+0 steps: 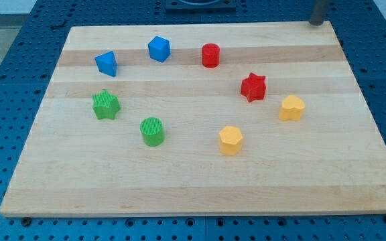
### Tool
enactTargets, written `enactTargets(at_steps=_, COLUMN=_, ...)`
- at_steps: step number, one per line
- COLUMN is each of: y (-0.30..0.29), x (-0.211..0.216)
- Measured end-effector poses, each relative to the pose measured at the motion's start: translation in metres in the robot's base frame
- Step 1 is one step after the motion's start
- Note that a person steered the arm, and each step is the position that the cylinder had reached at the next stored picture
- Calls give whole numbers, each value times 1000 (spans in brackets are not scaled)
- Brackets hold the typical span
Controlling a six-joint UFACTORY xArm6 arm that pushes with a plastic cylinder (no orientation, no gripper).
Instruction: Point your arm towards top right
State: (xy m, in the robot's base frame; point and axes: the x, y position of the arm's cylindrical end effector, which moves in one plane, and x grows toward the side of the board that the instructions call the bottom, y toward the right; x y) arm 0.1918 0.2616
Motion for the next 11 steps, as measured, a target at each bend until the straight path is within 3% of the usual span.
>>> enactTargets(at_steps=5, y=-1, x=0)
enactTargets(at_steps=6, y=25, x=29)
enactTargets(at_steps=7, y=33, x=84)
enactTargets(at_steps=8, y=25, x=95)
enactTargets(at_steps=9, y=3, x=62)
enactTargets(at_steps=11, y=-48, x=80)
